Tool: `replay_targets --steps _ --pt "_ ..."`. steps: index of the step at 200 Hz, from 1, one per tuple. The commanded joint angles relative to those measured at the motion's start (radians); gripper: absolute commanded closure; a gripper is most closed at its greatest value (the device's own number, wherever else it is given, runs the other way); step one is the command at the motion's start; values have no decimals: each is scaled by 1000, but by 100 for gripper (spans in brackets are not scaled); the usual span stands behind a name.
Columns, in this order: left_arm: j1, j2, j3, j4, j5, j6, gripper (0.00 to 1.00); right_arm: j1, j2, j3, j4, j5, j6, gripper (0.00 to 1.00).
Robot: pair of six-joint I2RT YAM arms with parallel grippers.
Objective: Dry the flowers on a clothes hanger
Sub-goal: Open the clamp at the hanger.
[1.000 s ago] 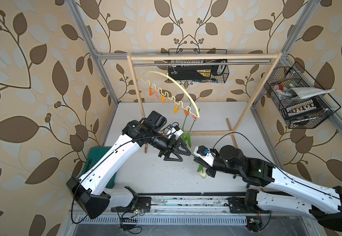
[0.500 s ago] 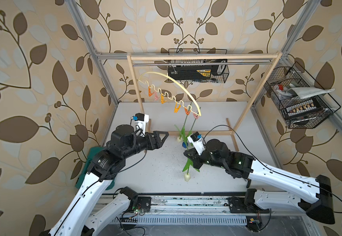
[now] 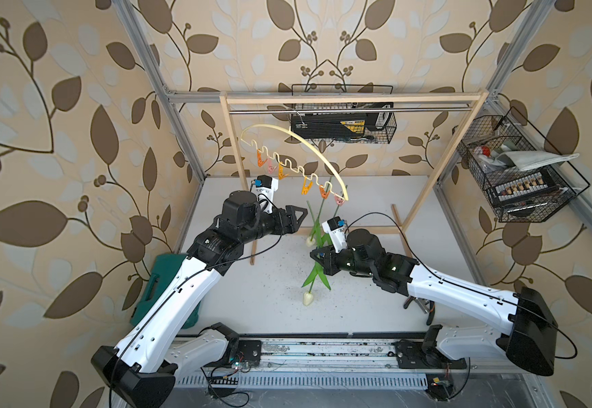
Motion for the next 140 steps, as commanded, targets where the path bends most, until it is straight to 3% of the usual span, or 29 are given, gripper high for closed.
replay_targets --steps 1,20,60,101,140 --pt "2 -1 8 74 66 27 10 -4 36 42 9 -1 30 100" --pt "1 31 21 61 88 27 11 -4 55 57 8 -12 39 100" --pt "2 43 32 105 -25 44 6 -9 87 114 -101 79 75 100" --pt "2 162 135 107 -96 126 9 -21 123 120 -110 96 116 100" --pt "0 203 141 189 -171 185 13 -22 117 121 -121 102 119 100"
